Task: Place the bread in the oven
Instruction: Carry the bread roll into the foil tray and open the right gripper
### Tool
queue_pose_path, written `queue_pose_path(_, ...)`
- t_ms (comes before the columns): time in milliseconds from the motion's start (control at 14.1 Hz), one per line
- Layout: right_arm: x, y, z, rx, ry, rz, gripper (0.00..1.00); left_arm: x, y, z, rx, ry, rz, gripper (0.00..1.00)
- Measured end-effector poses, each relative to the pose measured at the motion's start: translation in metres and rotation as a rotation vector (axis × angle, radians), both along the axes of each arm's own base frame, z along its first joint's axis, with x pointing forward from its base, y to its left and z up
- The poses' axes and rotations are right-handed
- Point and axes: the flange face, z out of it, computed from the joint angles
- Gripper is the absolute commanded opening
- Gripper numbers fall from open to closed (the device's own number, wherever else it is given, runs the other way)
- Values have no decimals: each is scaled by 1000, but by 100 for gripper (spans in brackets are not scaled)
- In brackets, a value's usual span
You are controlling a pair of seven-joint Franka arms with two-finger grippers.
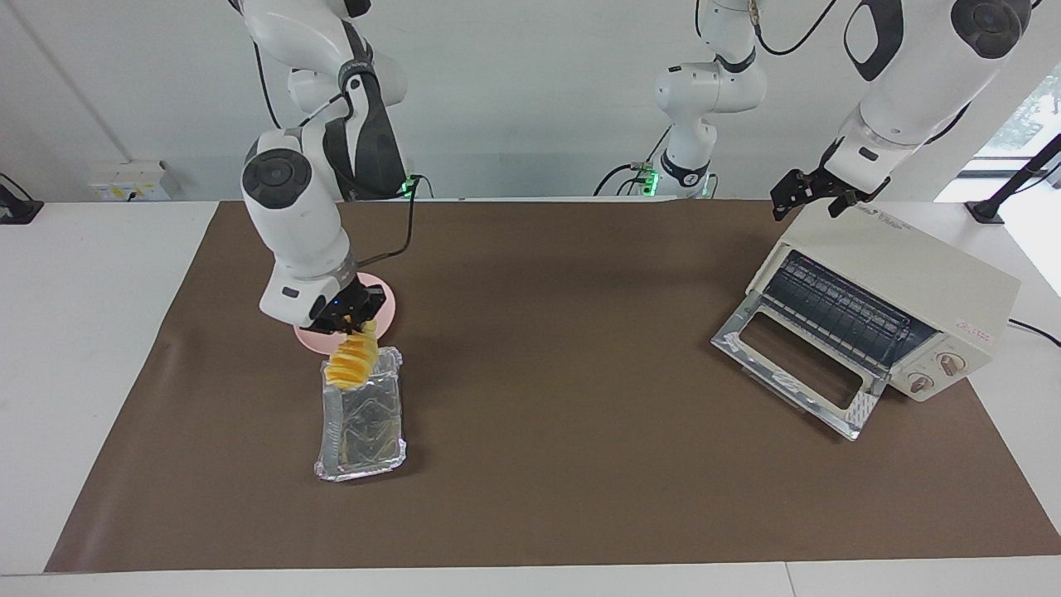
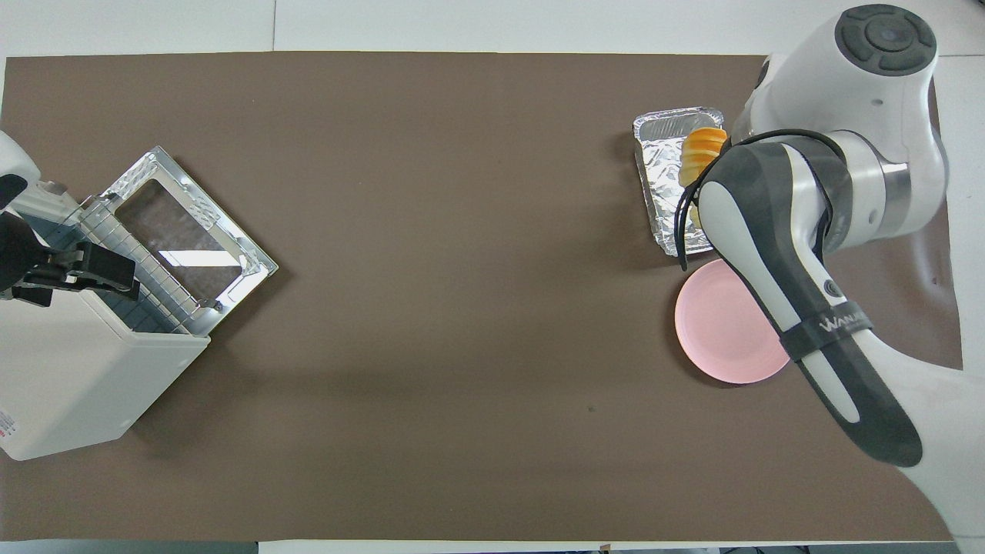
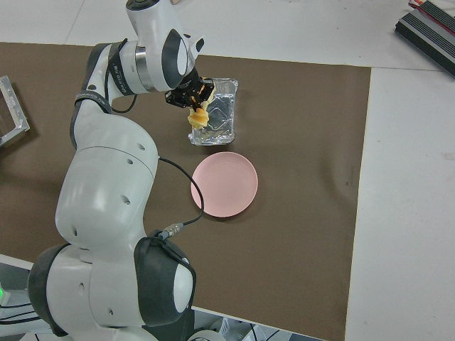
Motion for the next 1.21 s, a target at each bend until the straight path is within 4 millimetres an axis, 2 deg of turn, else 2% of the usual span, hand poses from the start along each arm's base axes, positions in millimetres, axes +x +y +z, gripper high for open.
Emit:
queue_pose_path(213,25,4,-44,10,22,22,0,0,0,0,0,0,0,100)
queue_pose_path(356,35,7,-65,15,-2,44,0,0,0,0,0,0,0,100)
queue_pose_path(569,38,7,-79,20,-8,100,0,0,0,0,0,0,0,100)
queue_pose_path(854,35,-3,-90,17,13,108,2,0,0,0,0,0,0,100)
queue_pose_path(925,34,-4,-93,17,16,107,99,0,0,0,0,0,0,100)
queue_pose_path(1209,32,-6,-97,20,20,98,100,0,0,0,0,0,0,100)
